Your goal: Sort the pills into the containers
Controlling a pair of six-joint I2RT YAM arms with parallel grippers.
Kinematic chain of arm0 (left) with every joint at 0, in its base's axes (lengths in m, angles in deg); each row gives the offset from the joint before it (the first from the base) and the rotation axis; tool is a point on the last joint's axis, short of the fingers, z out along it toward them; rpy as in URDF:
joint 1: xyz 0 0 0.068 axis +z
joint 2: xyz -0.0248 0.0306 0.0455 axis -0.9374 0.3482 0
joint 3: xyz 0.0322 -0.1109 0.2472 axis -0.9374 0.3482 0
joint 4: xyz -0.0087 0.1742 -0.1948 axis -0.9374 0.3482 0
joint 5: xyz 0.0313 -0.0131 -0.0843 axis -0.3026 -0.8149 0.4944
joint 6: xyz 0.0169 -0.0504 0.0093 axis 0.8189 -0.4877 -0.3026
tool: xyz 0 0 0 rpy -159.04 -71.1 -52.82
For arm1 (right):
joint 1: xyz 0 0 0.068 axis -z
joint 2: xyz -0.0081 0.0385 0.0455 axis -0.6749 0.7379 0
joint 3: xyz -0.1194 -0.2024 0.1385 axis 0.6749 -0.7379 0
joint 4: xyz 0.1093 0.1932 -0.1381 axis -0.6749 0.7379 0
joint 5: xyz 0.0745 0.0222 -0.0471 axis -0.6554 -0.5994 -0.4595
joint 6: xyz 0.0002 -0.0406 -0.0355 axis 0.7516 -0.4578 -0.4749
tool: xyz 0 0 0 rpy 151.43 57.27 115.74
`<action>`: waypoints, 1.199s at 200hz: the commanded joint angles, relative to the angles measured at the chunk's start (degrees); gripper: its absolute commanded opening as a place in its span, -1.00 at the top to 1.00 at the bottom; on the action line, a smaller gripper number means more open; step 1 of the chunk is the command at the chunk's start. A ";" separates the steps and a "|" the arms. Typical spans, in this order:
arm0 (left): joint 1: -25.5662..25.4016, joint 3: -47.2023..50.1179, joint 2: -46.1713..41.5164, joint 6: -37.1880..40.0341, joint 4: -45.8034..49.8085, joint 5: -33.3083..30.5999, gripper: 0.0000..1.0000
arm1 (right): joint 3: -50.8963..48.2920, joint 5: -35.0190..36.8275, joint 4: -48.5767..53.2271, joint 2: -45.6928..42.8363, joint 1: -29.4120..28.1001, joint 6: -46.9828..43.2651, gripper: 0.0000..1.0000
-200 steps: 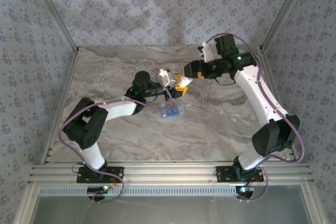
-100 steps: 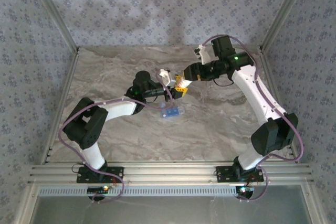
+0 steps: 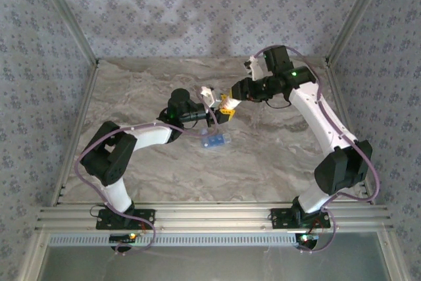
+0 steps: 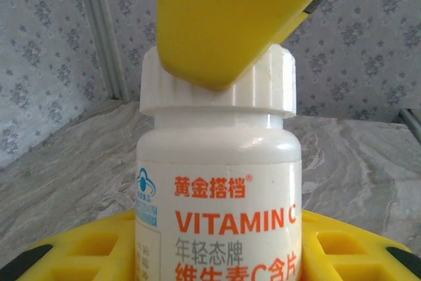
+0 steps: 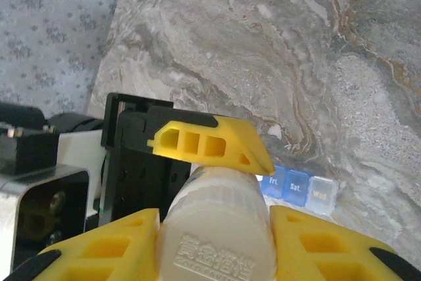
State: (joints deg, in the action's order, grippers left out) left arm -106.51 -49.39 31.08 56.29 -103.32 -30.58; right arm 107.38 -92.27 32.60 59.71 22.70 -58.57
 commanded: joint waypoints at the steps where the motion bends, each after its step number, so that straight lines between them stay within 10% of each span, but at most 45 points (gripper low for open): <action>1: -1.85 0.38 -2.45 4.69 -3.52 -6.18 1.00 | -3.04 5.43 -1.17 -0.01 -1.49 8.53 0.22; 55: -7.99 0.22 -4.06 15.57 0.37 -15.48 1.00 | -9.67 8.02 -5.88 -0.54 -1.72 18.53 0.22; 182: -7.26 0.23 -0.32 9.66 -4.72 -16.15 1.00 | -9.65 6.22 -9.49 -1.95 0.60 24.36 0.03; 240: -4.87 0.44 0.39 7.49 -4.81 -13.28 1.00 | -3.78 5.01 -7.56 -2.64 3.32 21.80 -0.61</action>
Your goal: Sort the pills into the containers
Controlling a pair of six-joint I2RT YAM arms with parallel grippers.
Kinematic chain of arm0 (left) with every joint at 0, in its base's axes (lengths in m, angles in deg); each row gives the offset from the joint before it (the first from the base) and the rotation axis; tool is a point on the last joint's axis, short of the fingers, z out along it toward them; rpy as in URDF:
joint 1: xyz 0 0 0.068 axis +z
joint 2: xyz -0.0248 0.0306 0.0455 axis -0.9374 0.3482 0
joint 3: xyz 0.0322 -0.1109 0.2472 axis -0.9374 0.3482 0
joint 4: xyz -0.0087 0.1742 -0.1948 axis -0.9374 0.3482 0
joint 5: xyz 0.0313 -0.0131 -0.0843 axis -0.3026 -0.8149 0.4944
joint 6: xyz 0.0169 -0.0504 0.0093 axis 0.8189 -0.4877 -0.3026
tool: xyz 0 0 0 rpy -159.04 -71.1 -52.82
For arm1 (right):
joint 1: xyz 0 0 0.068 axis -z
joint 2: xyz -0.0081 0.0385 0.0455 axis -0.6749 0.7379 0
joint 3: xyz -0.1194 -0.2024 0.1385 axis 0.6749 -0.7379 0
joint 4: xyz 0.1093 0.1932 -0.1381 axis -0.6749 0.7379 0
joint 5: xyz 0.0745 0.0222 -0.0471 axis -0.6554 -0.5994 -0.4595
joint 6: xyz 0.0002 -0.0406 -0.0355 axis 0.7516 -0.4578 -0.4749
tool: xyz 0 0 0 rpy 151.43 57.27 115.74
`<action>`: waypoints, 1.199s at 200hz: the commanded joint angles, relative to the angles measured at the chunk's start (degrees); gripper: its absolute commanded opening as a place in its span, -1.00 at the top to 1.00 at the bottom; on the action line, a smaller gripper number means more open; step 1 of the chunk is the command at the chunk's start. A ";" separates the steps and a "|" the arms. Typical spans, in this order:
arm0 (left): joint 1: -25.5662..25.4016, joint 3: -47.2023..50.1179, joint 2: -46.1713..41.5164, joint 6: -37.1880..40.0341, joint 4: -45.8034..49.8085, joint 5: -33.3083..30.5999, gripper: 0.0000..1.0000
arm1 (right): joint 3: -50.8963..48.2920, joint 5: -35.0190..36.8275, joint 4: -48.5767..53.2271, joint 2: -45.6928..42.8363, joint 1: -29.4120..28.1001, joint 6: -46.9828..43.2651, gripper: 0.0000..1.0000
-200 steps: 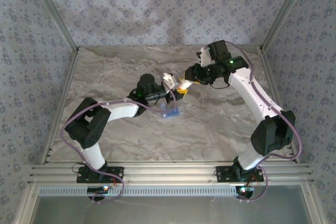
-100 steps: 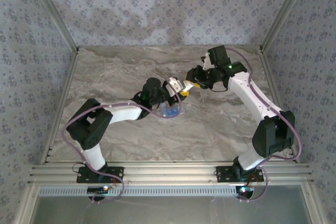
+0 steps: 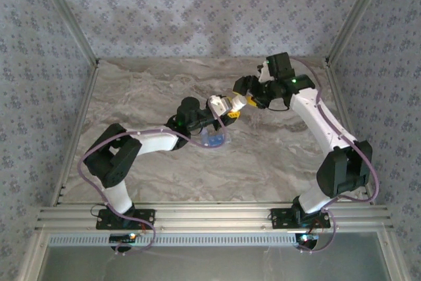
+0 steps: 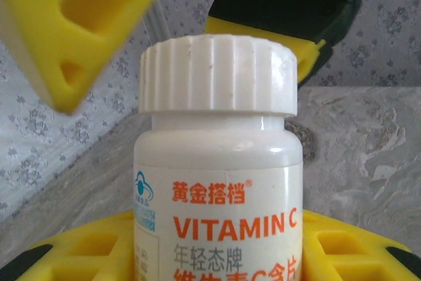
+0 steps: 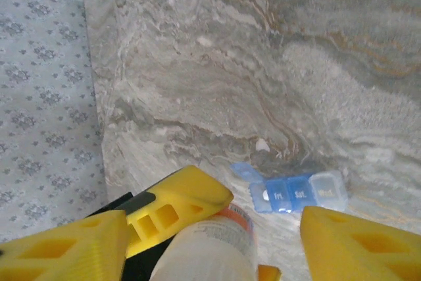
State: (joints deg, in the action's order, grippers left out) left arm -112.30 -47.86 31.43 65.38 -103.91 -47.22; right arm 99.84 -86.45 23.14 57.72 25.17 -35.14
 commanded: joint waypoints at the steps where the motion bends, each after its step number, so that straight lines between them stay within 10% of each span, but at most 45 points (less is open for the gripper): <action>1: 1.01 -1.09 0.04 -1.63 -4.22 3.43 1.00 | 3.82 -0.78 1.93 -0.67 0.85 -1.71 -0.62; 131: 8.50 -2.92 -0.14 -13.62 -4.31 20.19 1.00 | 5.66 -1.72 7.86 -5.69 1.53 -32.75 -0.69; 240: 9.45 -6.01 0.74 -16.68 -1.32 27.03 1.00 | 8.92 -4.51 7.67 -1.77 -2.66 -35.02 -0.64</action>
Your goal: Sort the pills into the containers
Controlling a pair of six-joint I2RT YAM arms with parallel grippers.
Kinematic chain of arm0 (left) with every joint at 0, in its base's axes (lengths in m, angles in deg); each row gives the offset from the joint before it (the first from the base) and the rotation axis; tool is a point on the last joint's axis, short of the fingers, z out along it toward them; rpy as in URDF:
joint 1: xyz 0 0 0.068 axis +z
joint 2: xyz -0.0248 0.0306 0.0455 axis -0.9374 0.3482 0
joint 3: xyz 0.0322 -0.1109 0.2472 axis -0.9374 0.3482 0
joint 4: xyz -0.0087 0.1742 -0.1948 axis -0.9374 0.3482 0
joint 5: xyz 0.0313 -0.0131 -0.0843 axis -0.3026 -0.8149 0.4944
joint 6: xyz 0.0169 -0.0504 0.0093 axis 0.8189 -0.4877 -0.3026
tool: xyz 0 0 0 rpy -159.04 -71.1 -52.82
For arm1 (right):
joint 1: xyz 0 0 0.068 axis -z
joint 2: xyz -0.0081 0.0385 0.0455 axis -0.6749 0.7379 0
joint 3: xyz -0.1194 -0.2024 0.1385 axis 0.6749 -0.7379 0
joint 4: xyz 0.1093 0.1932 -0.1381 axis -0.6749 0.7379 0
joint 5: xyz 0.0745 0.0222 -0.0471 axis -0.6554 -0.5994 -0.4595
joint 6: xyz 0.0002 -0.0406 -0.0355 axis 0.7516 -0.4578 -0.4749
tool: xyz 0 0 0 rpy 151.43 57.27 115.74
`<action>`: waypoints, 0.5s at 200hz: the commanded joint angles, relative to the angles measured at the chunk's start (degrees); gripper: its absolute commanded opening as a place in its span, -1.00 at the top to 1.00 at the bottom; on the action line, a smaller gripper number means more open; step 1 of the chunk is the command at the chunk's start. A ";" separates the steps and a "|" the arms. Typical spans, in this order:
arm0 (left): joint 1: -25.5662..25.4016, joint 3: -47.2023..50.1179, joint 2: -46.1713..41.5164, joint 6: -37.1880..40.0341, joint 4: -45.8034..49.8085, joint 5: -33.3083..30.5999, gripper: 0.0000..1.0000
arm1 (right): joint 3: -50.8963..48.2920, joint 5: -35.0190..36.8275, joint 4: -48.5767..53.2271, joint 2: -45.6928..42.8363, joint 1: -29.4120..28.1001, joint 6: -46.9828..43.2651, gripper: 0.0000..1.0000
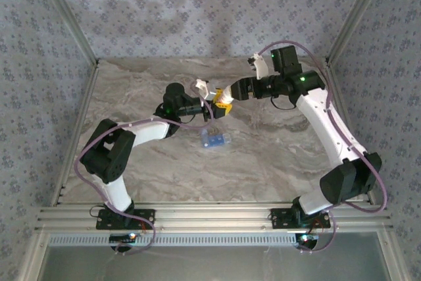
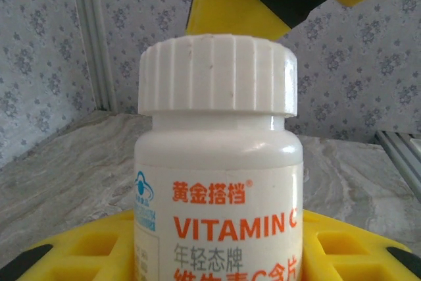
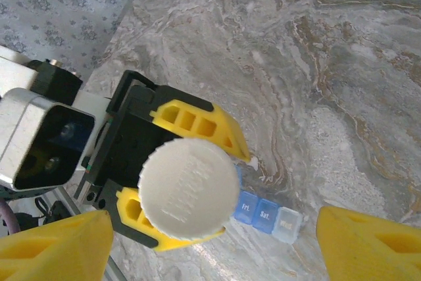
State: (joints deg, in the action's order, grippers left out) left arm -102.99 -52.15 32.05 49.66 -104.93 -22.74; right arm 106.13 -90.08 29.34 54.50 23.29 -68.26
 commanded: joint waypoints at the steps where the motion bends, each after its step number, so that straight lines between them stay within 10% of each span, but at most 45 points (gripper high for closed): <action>1: 0.19 -1.77 0.13 -0.96 -0.30 2.53 1.00 | 2.66 -0.90 1.50 1.46 -0.83 -1.90 -0.64; 100: 0.12 -2.07 -0.17 -1.23 0.00 2.90 1.00 | 4.89 -0.91 2.52 4.38 -1.97 -2.08 -0.46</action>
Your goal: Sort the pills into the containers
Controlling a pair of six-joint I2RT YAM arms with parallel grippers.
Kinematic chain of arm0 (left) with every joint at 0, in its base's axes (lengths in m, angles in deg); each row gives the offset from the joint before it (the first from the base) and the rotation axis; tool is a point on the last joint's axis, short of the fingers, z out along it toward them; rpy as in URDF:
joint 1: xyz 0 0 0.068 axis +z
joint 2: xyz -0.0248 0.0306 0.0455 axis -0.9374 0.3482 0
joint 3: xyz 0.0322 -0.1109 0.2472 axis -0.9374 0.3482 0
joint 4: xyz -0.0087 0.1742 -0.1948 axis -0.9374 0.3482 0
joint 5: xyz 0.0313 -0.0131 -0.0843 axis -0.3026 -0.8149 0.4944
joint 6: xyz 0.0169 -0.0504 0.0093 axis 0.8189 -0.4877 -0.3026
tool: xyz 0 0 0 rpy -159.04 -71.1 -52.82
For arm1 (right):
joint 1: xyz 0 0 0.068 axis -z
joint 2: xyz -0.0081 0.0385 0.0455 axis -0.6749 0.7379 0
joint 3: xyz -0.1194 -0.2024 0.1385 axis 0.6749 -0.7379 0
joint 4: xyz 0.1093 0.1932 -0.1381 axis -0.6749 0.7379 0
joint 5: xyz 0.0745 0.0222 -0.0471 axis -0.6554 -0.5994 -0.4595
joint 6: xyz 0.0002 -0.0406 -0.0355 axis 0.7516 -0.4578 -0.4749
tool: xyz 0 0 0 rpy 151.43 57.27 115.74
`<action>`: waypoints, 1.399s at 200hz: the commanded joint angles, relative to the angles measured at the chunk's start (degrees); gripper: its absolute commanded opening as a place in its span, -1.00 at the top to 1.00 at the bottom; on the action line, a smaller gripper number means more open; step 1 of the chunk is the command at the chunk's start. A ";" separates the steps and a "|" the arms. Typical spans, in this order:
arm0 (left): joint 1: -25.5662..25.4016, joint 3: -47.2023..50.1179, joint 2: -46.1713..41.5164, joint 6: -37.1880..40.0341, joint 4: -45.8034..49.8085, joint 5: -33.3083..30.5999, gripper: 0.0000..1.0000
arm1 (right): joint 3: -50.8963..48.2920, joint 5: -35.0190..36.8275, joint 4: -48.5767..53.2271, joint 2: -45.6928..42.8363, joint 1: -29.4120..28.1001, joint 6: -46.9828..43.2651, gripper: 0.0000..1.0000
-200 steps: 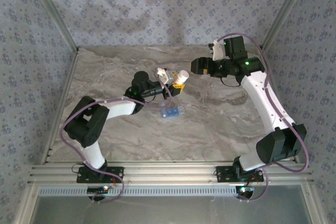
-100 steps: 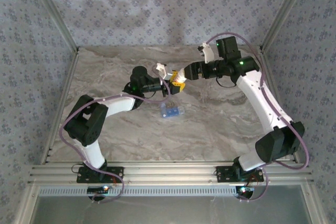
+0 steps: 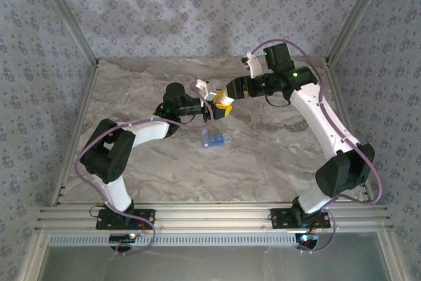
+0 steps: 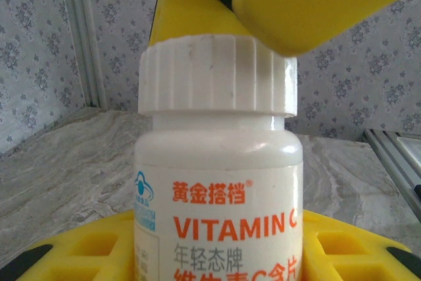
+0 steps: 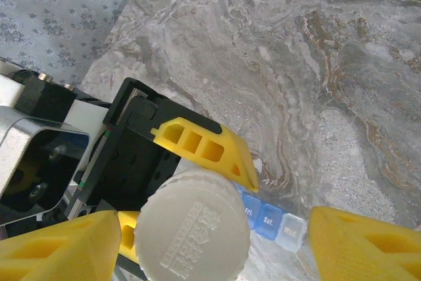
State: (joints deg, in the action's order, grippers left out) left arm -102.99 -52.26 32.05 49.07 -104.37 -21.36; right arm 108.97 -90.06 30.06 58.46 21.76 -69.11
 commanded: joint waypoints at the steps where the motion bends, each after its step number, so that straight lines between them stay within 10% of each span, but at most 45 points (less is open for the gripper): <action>1: 0.09 -1.96 -0.15 -0.64 -0.63 1.54 1.00 | 2.05 -0.97 1.79 0.42 -0.46 -1.23 -0.45; 52: 0.14 -2.09 -0.12 -0.64 -0.50 1.60 1.00 | 1.87 -2.20 2.14 1.12 -0.56 -0.99 0.00; 193: -6.17 1.63 -2.81 13.20 0.20 -19.09 1.00 | -7.64 11.88 -7.45 1.57 -5.18 30.59 0.05; 280: -6.23 1.61 -1.15 12.21 -0.54 -19.36 1.00 | -4.16 9.21 -5.52 0.23 -2.15 30.19 -0.17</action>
State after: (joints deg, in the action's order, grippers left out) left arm -108.91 -49.64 31.94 60.37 -101.92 -41.18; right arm 101.94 -78.87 23.07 59.31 18.26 -38.95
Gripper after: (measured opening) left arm 0.456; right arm 0.567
